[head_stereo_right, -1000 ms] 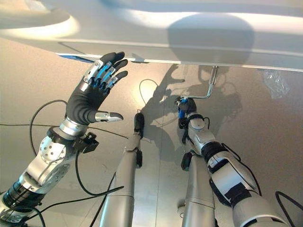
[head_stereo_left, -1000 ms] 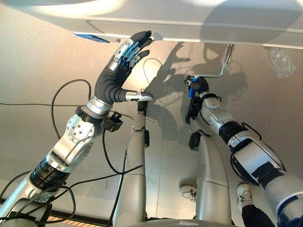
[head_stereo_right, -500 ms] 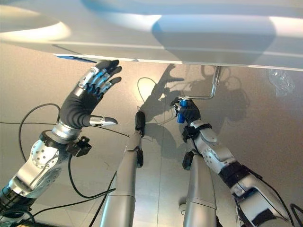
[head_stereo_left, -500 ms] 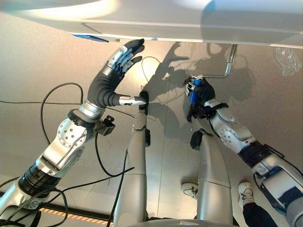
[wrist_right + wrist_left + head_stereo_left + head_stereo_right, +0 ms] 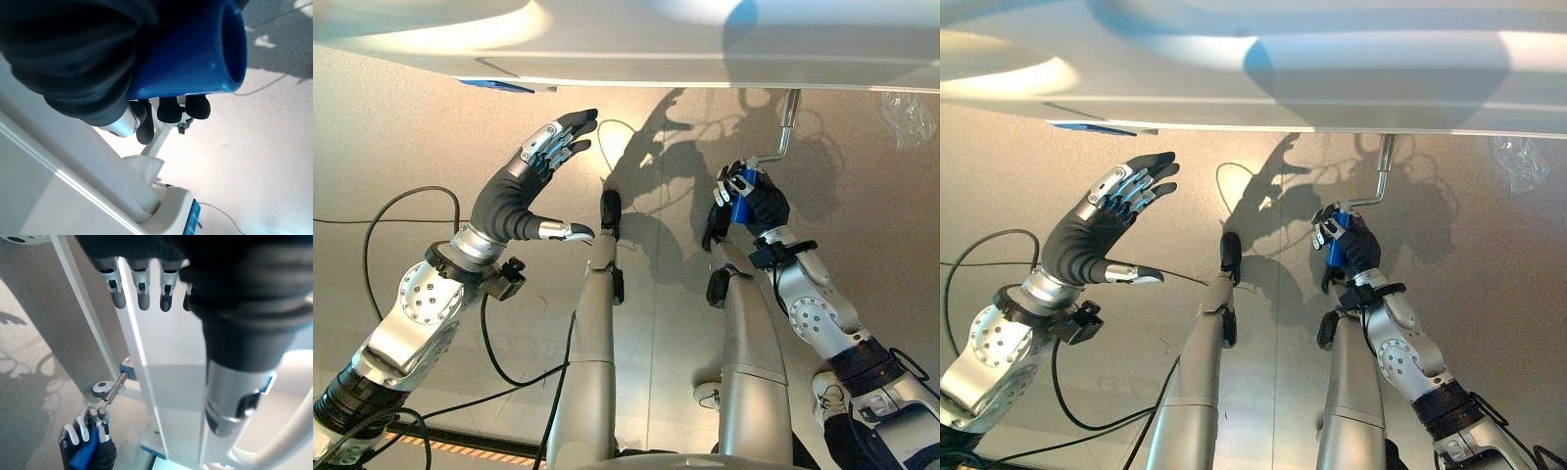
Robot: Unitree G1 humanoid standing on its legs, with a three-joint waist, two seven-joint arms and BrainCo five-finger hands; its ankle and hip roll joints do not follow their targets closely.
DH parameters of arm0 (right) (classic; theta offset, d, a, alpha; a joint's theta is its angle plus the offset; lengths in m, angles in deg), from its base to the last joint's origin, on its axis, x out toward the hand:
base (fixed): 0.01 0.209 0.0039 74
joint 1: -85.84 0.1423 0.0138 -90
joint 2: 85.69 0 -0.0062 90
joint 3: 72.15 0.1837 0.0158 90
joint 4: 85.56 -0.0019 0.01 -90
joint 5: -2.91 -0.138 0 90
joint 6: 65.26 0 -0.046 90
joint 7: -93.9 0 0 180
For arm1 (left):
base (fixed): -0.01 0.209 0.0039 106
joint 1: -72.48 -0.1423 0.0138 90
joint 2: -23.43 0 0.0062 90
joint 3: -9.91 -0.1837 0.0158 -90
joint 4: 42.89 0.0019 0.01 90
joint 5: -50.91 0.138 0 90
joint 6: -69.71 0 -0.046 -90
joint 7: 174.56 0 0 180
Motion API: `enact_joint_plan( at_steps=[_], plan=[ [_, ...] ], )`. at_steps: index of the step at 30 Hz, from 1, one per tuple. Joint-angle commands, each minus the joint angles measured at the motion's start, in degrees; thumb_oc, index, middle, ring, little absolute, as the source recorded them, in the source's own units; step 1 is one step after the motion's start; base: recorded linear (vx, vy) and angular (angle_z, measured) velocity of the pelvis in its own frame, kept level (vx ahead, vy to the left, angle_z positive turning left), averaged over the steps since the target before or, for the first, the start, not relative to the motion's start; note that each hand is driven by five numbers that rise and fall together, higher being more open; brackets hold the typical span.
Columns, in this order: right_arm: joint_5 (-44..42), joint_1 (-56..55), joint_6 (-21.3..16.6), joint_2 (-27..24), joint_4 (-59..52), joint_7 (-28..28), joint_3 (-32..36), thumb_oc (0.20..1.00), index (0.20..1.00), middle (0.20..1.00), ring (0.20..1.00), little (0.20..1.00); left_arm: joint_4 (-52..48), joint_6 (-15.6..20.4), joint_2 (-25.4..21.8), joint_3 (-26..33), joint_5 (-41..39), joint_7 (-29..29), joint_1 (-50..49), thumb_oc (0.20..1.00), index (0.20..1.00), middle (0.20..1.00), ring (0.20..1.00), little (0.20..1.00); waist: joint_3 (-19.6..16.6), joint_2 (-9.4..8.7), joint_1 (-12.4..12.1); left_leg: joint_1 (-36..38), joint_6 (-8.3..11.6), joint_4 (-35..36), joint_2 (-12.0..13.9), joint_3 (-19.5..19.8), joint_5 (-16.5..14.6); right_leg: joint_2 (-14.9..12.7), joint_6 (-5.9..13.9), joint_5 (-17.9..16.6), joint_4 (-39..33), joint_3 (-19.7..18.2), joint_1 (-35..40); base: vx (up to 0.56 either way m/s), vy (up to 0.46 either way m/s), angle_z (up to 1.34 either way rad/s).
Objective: Raise the hospital bed
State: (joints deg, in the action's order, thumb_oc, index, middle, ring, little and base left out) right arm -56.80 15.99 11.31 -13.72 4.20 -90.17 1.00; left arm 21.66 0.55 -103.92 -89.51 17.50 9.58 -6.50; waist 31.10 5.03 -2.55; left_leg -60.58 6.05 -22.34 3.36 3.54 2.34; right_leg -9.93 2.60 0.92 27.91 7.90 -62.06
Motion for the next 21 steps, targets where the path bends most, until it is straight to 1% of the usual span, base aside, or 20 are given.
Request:
enact_joint_plan(
  at_steps=[1, 2, 4, 6, 11, 12, 13, 14, 15, 17, 19, 20, 21],
  plan=[
    [1.3, 3.0, -14.7, 0.7, -21.8, -5.2, 10.9, 0.200, 0.200, 0.200, 0.200, 0.200, -5.5, 3.3, 0.8, 2.8, -0.8, 1.5, -3.8, 1.000, 1.000, 1.000, 1.000, 1.000, -1.3, -1.04, 3.1, 3.8, -0.33, 4.4, -2.1, -2.1, 2.2, -0.4, 6.07, -1.8, -3.5, -2.4, 3.6, -0.01, -0.068, -0.07],
    [1.2, 2.3, -15.2, 0.4, -21.4, -4.8, 12.7, 0.200, 0.200, 0.200, 0.200, 0.200, -5.5, 3.4, 1.3, 3.3, -0.8, 1.7, -3.9, 1.000, 1.000, 1.000, 1.000, 1.000, -1.3, -1.05, 3.3, 4.7, -0.19, 4.8, -1.8, -2.1, 2.4, -0.1, 5.96, -1.5, -3.2, -2.5, 4.0, 0.00, -0.041, -0.08],
    [1.5, 1.9, -15.5, 0.2, -20.9, -4.3, 13.8, 0.200, 0.200, 0.200, 0.200, 0.200, -5.5, 3.3, 1.5, 3.6, -0.8, 1.9, -4.0, 1.000, 1.000, 1.000, 1.000, 1.000, -1.3, -1.04, 3.4, 5.3, -0.08, 5.2, -1.7, -2.1, 2.5, 0.0, 5.95, -1.3, -3.2, -2.4, 4.4, -0.01, -0.074, -0.05],
    [2.4, 0.9, -16.4, -0.4, -19.5, -2.8, 17.1, 0.200, 0.200, 0.200, 0.200, 0.200, -5.6, 3.2, 2.2, 4.0, -1.1, 2.5, -4.1, 1.000, 1.000, 1.000, 1.000, 1.000, -1.3, -1.01, 3.8, 6.9, 0.26, 6.2, -1.4, -2.1, 2.8, 0.3, 5.72, -0.8, -2.9, -2.3, 5.3, -0.01, -0.105, 0.00],
    [5.4, -0.6, -18.7, 0.1, -15.8, 2.0, 22.9, 0.200, 0.200, 0.200, 0.200, 0.200, -5.3, 2.9, 3.5, 5.1, -1.9, 3.3, -4.1, 1.000, 1.000, 1.000, 1.000, 1.000, -1.3, -1.29, 4.3, 9.9, 0.68, 8.4, -0.6, -2.0, 3.4, 1.1, 5.41, 0.1, -2.6, -2.2, 6.9, 0.00, -0.069, 0.00],
    [5.4, -0.6, -18.7, 0.1, -15.8, 2.0, 22.9, 0.200, 0.200, 0.200, 0.200, 0.200, -5.3, 3.0, 3.5, 5.0, -1.9, 3.3, -4.1, 1.000, 1.000, 1.000, 1.000, 1.000, -1.3, -1.29, 4.3, 10.0, 0.68, 8.4, -0.6, -2.0, 3.4, 1.1, 5.41, 0.1, -2.6, -2.2, 6.9, -0.01, -0.070, -0.03],
    [7.8, -1.6, -19.6, 0.3, -13.5, 5.4, 25.5, 0.200, 0.200, 0.200, 0.200, 0.200, -5.4, 2.9, 3.9, 5.3, -2.2, 3.4, -3.8, 1.000, 1.000, 1.000, 1.000, 1.000, -1.3, -1.42, 4.7, 10.8, 0.82, 8.9, -0.4, -1.9, 3.5, 1.3, 5.30, 0.6, -2.3, -2.3, 7.4, -0.01, -0.068, -0.02],
    [9.2, -2.0, -20.3, 0.5, -12.1, 7.2, 27.2, 0.200, 0.200, 0.200, 0.200, 0.200, -5.3, 2.8, 4.2, 5.4, -2.3, 3.4, -3.8, 1.000, 1.000, 1.000, 1.000, 1.000, -1.3, -1.43, 4.9, 11.2, 0.88, 9.2, -0.3, -1.9, 3.6, 1.4, 5.23, 0.9, -2.3, -2.3, 7.6, -0.01, -0.068, -0.01],
    [9.5, -2.1, -20.2, 0.5, -12.2, 7.5, 27.2, 0.200, 0.200, 0.200, 0.200, 0.200, -5.3, 2.8, 4.2, 5.3, -2.3, 3.4, -3.7, 1.000, 1.000, 1.000, 1.000, 1.000, -1.3, -1.41, 4.9, 11.3, 0.89, 9.3, -0.3, -1.9, 3.6, 1.4, 5.23, 0.9, -2.3, -2.3, 7.6, -0.01, -0.057, 0.00],
    [12.5, -2.3, -21.5, 1.4, -8.2, 12.1, 29.6, 0.200, 0.200, 0.200, 0.200, 0.200, -5.2, 2.7, 4.5, 4.7, -2.1, 3.2, -2.8, 1.000, 1.000, 1.000, 1.000, 1.000, -1.3, -1.31, 5.3, 11.9, 1.07, 9.7, -0.3, -1.9, 3.8, 1.6, 5.09, 1.2, -2.2, -2.3, 7.9, -0.01, -0.054, 0.01],
    [15.1, -3.2, -22.0, 3.2, -8.0, 14.9, 30.8, 0.200, 0.200, 0.200, 0.200, 0.200, -5.1, 2.7, 4.9, 4.4, -1.5, 2.6, -2.5, 1.000, 1.000, 1.000, 1.000, 1.000, -1.3, -1.18, 5.4, 12.3, 1.05, 10.3, -0.2, -1.9, 3.9, 1.7, 5.05, 1.2, -2.3, -2.3, 7.8, 0.00, -0.017, 0.01],
    [15.4, -3.2, -21.9, 3.3, -8.2, 15.1, 30.8, 0.200, 0.200, 0.200, 0.200, 0.200, -5.2, 2.6, 4.9, 4.3, -1.5, 2.6, -2.5, 1.000, 1.000, 1.000, 1.000, 1.000, -1.3, -1.21, 5.4, 12.3, 1.05, 10.3, -0.2, -1.9, 3.9, 1.7, 5.05, 1.2, -2.3, -2.3, 7.9, 0.00, -0.025, -0.05],
    [18.3, -3.8, -22.1, 4.0, -6.4, 18.1, 32.1, 0.200, 0.200, 0.200, 0.200, 0.200, -5.2, 2.6, 4.9, 4.0, -1.0, 2.1, -2.1, 1.000, 1.000, 1.000, 1.000, 1.000, -1.3, -1.12, 5.5, 12.7, 1.05, 10.7, -0.1, -1.9, 4.1, 1.8, 5.06, 1.2, -2.4, -2.3, 8.0, 0.00, -0.031, -0.04]
  ],
)
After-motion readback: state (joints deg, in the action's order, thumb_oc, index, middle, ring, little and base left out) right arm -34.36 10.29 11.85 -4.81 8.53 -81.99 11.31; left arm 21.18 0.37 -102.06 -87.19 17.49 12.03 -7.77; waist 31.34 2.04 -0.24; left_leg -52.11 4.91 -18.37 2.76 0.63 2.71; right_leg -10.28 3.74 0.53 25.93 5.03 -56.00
